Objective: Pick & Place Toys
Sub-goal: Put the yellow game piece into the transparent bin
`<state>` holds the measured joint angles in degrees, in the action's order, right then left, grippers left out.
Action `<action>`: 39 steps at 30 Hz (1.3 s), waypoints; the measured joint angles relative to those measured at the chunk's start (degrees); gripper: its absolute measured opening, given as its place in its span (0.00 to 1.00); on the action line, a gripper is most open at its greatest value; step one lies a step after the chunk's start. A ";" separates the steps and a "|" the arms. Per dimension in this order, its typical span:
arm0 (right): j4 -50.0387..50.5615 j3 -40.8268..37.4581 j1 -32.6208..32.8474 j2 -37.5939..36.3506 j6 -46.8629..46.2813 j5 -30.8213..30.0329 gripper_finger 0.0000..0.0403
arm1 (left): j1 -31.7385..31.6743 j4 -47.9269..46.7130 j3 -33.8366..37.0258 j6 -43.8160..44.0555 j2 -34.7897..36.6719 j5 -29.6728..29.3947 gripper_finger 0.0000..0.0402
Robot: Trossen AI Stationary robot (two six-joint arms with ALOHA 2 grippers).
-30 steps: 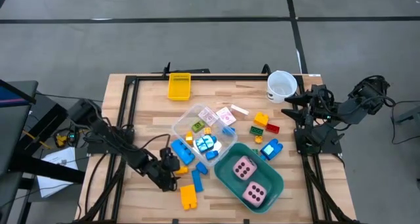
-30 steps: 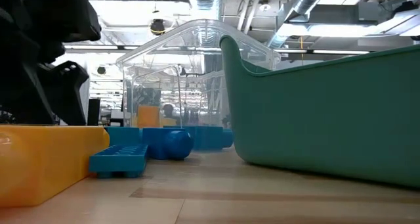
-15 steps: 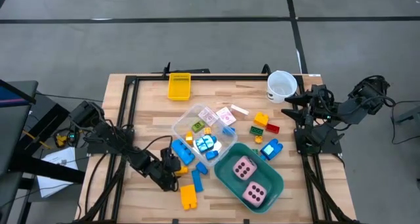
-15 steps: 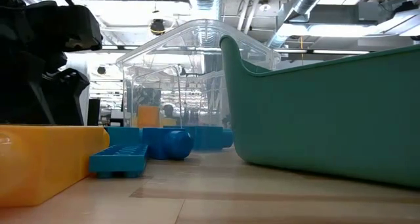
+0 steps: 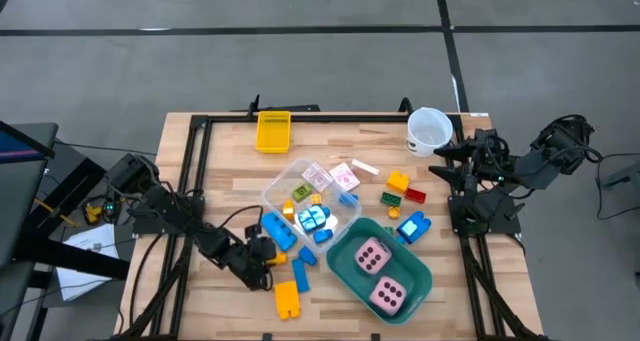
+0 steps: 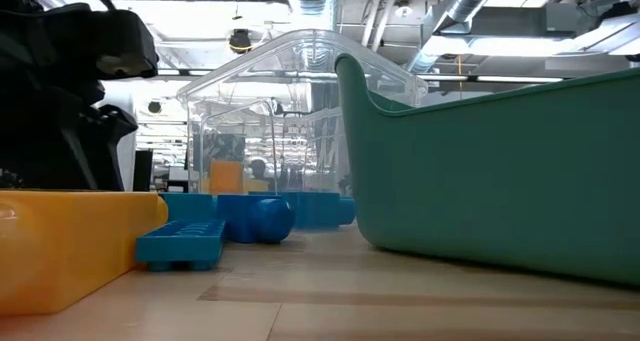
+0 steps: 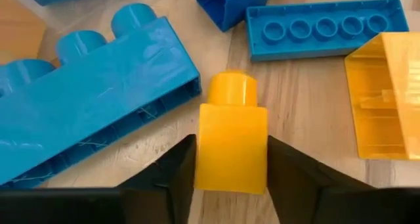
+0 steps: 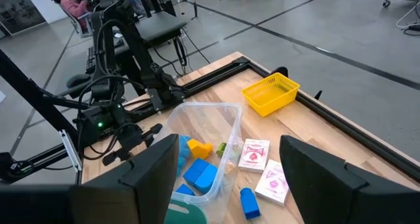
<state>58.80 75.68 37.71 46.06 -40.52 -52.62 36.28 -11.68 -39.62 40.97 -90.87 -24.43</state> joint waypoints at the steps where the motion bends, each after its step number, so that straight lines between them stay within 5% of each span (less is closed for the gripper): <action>1: -0.01 0.00 0.00 0.00 0.01 0.00 0.63 | -0.06 0.02 0.00 0.00 0.02 0.18 0.36; 12: -0.03 0.00 0.04 0.00 -0.01 0.04 0.63 | 1.93 0.10 0.00 4.66 4.01 9.35 0.39; 27: -0.04 0.00 0.04 -0.81 -0.54 0.13 0.63 | 6.94 2.99 -5.84 9.25 29.91 10.84 0.32; 34: 0.75 0.00 0.09 -0.72 -0.54 0.26 0.63 | 3.70 3.25 -11.08 7.54 29.12 10.77 0.32; 39: 0.82 0.00 0.09 -0.74 -0.03 0.24 0.63 | -3.75 5.85 -14.61 -1.27 22.99 11.53 0.32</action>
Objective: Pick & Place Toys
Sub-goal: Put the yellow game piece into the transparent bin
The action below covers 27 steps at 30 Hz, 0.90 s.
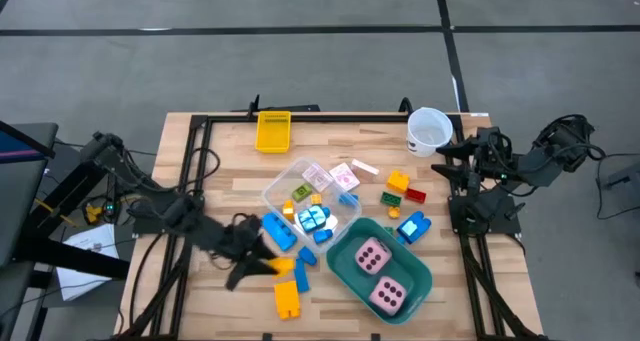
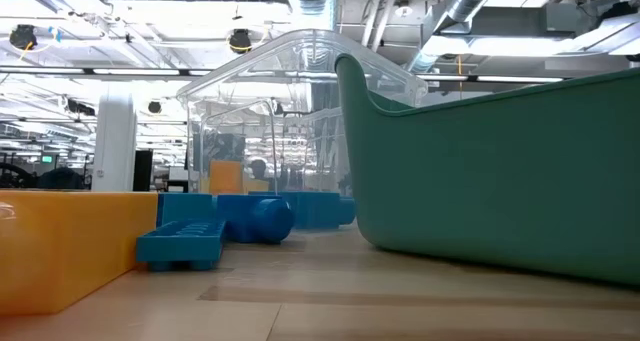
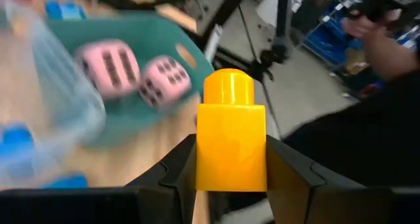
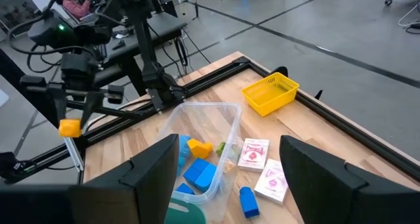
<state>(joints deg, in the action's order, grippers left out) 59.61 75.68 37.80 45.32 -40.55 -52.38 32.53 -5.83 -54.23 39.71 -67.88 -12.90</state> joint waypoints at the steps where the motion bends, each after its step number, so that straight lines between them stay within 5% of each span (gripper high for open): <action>1: -0.01 -0.01 0.00 -0.02 0.14 0.00 0.63 | -1.92 1.14 -0.79 -2.86 -1.50 0.41 0.32; 11: -0.04 0.00 -0.02 -0.07 3.07 0.00 0.63 | -24.77 2.49 -22.37 -24.52 -19.96 9.24 0.32; 18: -0.04 0.00 -0.02 -0.13 3.10 0.00 0.63 | -30.88 -22.38 -36.96 -28.92 -26.56 9.78 0.33; 27: -0.02 0.00 -0.04 -0.13 3.49 -0.02 0.63 | -30.70 -40.19 -31.17 -20.96 -29.08 5.63 0.33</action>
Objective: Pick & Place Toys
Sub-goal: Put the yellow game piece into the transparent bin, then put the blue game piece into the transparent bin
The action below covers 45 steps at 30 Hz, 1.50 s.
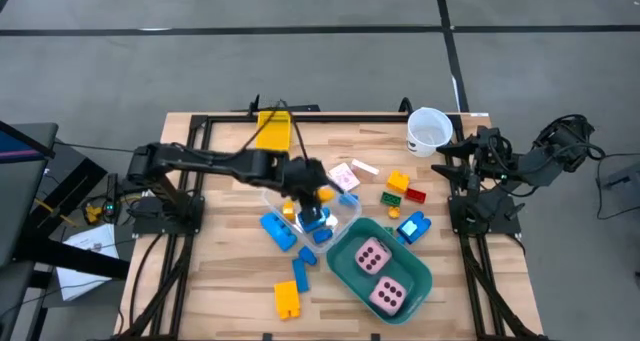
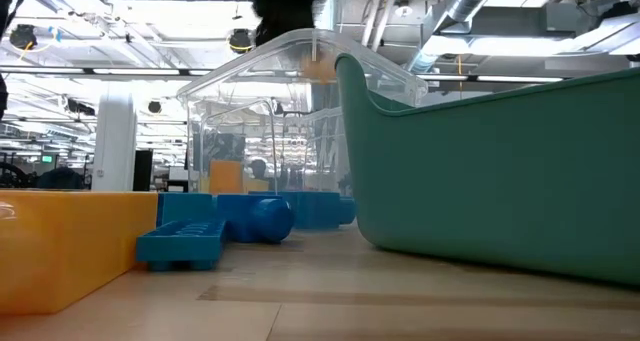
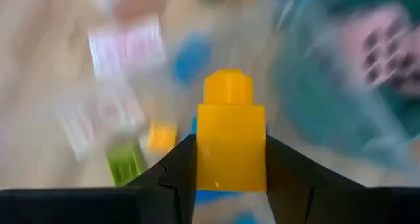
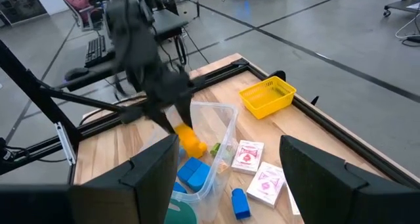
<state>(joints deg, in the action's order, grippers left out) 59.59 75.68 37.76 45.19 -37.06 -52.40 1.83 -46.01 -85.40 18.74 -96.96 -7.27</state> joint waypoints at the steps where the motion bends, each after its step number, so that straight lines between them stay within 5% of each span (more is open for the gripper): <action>1: -0.01 0.00 0.00 0.00 0.00 -0.01 0.63 | 0.25 0.60 1.94 1.47 0.05 -0.27 0.33; 12: -0.02 0.00 0.00 0.00 -0.31 -0.17 0.63 | 0.87 8.29 16.74 13.06 0.32 -8.99 0.33; 25: -0.02 0.00 0.00 0.11 -0.92 -0.20 0.63 | 0.92 9.55 17.60 13.34 0.40 -10.90 0.33; 34: -0.02 0.00 0.00 0.11 -1.09 -0.20 0.63 | 0.92 11.05 17.73 13.72 1.15 -10.47 0.48; 45: -0.02 0.00 0.02 0.11 -1.04 -0.20 0.63 | 0.89 17.39 17.68 10.46 9.79 -11.22 0.53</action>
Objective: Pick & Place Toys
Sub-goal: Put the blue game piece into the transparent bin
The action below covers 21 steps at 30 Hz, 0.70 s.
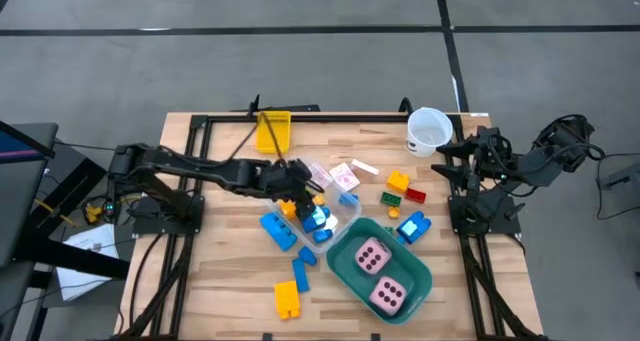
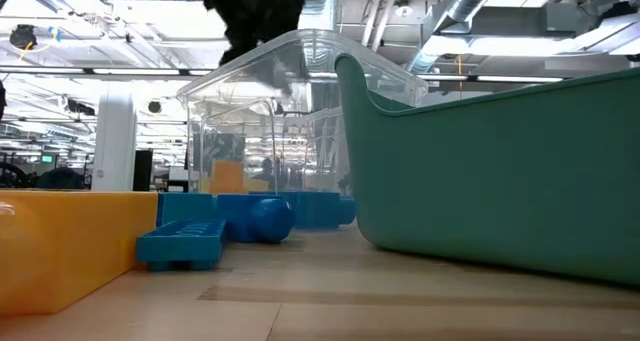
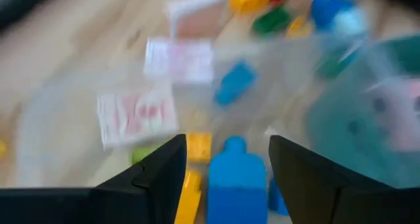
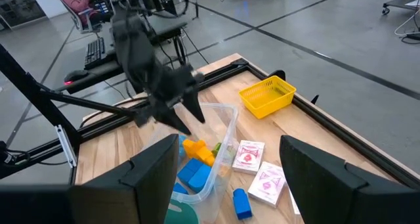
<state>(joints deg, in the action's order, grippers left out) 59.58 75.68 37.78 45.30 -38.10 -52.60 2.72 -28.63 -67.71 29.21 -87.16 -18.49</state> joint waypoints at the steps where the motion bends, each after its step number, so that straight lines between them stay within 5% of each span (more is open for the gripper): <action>1: 0.01 -0.01 -0.01 0.00 0.03 -0.02 0.63 | 0.00 0.25 -0.01 -1.54 1.27 -0.08 0.53; 12: 0.03 -0.02 0.02 0.02 0.41 0.06 0.63 | 0.00 -5.65 -0.01 -19.13 20.87 1.44 0.62; 21: 0.05 0.00 0.00 0.02 -0.92 1.60 0.63 | 6.51 -25.59 -0.08 -1.99 33.78 11.76 0.81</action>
<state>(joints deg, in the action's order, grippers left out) 59.63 75.68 37.78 45.32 -39.02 -51.00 9.23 -54.22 -67.79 27.22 -53.39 -6.72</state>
